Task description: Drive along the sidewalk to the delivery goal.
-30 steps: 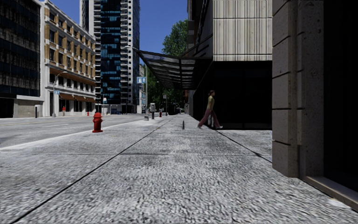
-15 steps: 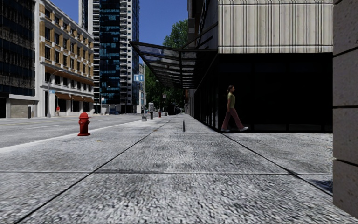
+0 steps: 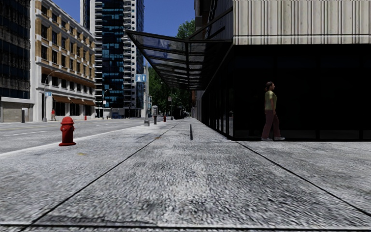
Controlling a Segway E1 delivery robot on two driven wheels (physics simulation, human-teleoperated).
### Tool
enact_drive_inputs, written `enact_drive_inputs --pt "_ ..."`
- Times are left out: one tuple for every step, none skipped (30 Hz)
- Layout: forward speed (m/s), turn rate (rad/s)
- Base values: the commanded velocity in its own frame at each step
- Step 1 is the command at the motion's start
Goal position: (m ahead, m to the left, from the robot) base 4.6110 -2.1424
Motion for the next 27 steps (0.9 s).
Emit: enact_drive_inputs --pt "2.0 -0.19" --pt "2.0 -0.48" --pt "2.0 -0.68" --pt "2.0 -0.75" --pt "2.0 -0.76" --pt "2.0 -0.76" --pt "2.0 -0.77" --pt "2.0 -0.77" --pt "2.0 -0.77" --pt "2.0 -0.77" --pt "2.0 -0.77" --pt "2.0 -0.77" --pt "2.0 -0.77" --pt "2.0 -0.77" --pt "2.0 -0.77" --pt "2.0 -0.77" --pt "2.0 -0.77" --pt "2.0 -0.76" --pt "2.0 0.0" --pt "2.0 0.0" --pt "2.0 0.0" --pt "2.0 0.0" --pt "2.0 0.0" --pt "2.0 0.0" --pt "2.0 0.0" --pt "2.0 0.0" --pt "2.0 0.0"
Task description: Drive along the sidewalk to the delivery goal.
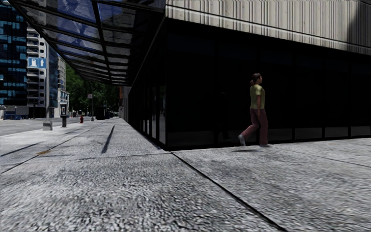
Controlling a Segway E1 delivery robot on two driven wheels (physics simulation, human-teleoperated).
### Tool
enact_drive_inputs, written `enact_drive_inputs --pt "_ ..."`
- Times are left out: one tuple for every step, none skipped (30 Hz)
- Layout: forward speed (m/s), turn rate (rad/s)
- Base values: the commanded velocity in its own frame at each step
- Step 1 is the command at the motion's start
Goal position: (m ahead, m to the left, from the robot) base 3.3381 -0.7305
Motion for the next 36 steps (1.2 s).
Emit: enact_drive_inputs --pt "2.0 0.0" --pt "2.0 0.0" --pt "2.0 0.0" --pt "2.0 0.0" --pt "2.0 0.0" --pt "2.0 0.0" --pt "2.0 0.0" --pt "2.0 0.0" --pt "2.0 0.0" --pt "2.0 0.0" --pt "2.0 -0.06" --pt "2.0 -0.28" --pt "2.0 -0.28" --pt "2.0 -0.45" --pt "2.0 -0.51" --pt "2.0 -0.53" --pt "2.0 -0.53" --pt "2.0 -0.53" --pt "1.99 -0.53" --pt "1.95 -0.53" --pt "1.91 -0.54" --pt "1.88 -0.54" --pt "1.88 -0.54" --pt "1.84 -0.54" --pt "1.81 -0.54" --pt "1.74 -0.54" --pt "1.69 -0.54" --pt "1.66 -0.54" --pt "1.65 -0.53" --pt "1.65 -0.53" --pt "1.65 -0.52" --pt "1.64 -0.52" --pt "1.64 -0.52" --pt "1.64 -0.52" --pt "1.64 -0.53" --pt "1.64 -0.53"
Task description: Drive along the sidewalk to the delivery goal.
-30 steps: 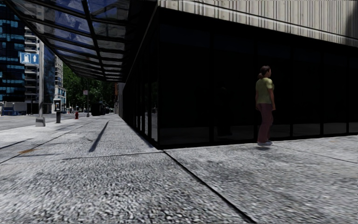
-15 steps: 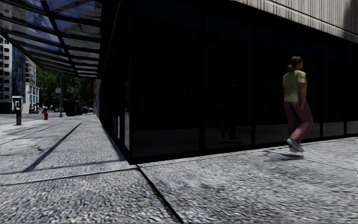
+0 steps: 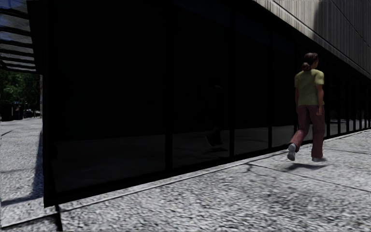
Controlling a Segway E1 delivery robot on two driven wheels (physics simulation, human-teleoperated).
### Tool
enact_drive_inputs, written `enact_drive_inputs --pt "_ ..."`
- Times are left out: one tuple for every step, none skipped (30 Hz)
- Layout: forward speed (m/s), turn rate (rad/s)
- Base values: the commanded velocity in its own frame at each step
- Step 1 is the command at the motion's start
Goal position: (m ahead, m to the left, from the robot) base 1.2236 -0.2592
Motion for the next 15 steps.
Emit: enact_drive_inputs --pt "1.64 -0.57" --pt "1.64 -0.57" --pt "1.64 -1.02" --pt "1.64 -1.2" --pt "1.64 -1.2" --pt "1.64 -1.2" --pt "1.64 -1.2" --pt "1.64 -1.2" --pt "1.64 -1.2" --pt "1.64 -1.2" --pt "1.64 -1.2" --pt "1.64 -1.2" --pt "1.64 -1.2" --pt "1.64 -1.2" --pt "1.64 -1.2"
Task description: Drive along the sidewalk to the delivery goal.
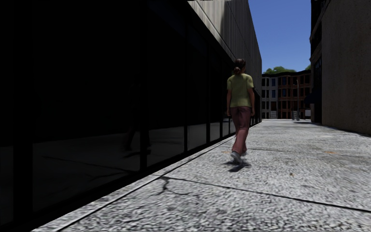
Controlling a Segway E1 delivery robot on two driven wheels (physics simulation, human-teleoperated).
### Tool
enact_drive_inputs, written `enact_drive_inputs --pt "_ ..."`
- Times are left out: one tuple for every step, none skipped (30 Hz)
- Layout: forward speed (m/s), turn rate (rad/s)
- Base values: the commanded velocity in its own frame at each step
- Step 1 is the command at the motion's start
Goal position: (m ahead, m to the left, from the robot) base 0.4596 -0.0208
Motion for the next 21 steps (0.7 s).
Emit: enact_drive_inputs --pt "1.64 -1.2" --pt "1.64 -1.2" --pt "1.64 -1.2" --pt "1.64 -1.14" --pt "1.64 0.0" --pt "1.64 0.0" --pt "1.64 0.0" --pt "1.64 0.0" --pt "1.64 0.0" --pt "1.64 0.0" --pt "1.64 0.0" --pt "1.64 0.0" --pt "1.64 0.0" --pt "1.64 0.0" --pt "1.64 0.0" --pt "1.64 0.0" --pt "1.64 0.0" --pt "1.64 0.0" --pt "1.64 0.0" --pt "1.64 0.0" --pt "1.64 0.0"
